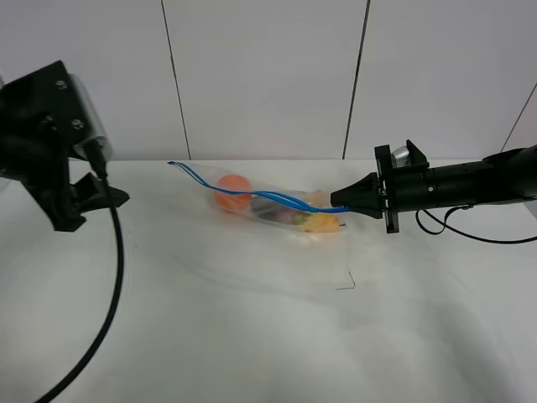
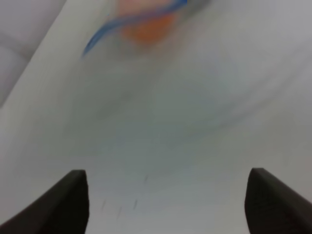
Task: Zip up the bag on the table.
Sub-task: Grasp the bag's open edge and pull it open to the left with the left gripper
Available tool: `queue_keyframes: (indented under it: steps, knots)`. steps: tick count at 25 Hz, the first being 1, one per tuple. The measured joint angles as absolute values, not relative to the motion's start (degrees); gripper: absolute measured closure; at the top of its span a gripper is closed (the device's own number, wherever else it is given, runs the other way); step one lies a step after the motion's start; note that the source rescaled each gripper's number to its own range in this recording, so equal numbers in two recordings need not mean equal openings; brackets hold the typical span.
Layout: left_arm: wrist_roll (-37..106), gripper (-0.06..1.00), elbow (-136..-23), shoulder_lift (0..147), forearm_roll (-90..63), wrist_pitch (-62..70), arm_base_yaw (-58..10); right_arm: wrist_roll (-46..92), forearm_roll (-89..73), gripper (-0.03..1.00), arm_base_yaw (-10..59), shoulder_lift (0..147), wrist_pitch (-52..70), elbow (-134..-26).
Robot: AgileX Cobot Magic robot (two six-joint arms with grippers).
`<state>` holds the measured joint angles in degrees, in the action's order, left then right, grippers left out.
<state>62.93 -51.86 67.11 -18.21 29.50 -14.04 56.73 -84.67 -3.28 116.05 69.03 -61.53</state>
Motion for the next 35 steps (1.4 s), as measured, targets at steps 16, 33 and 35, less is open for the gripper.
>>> queue_keyframes:
  steps: [16,33,35]
  knots:
    - [52.1,0.04,-56.09,87.57,-18.56,3.36,-41.91,56.73,-84.67,0.97,-3.28,116.05,69.03,-61.53]
    - [55.86,0.05,-63.01,102.29,-18.66,-11.5,-50.37,56.73,-84.67,0.97,-3.28,116.05,69.03,-61.53]
    - [56.37,0.05,-63.01,103.42,-18.66,-15.47,-50.74,56.56,-84.67,0.97,-3.28,116.05,69.03,-61.53]
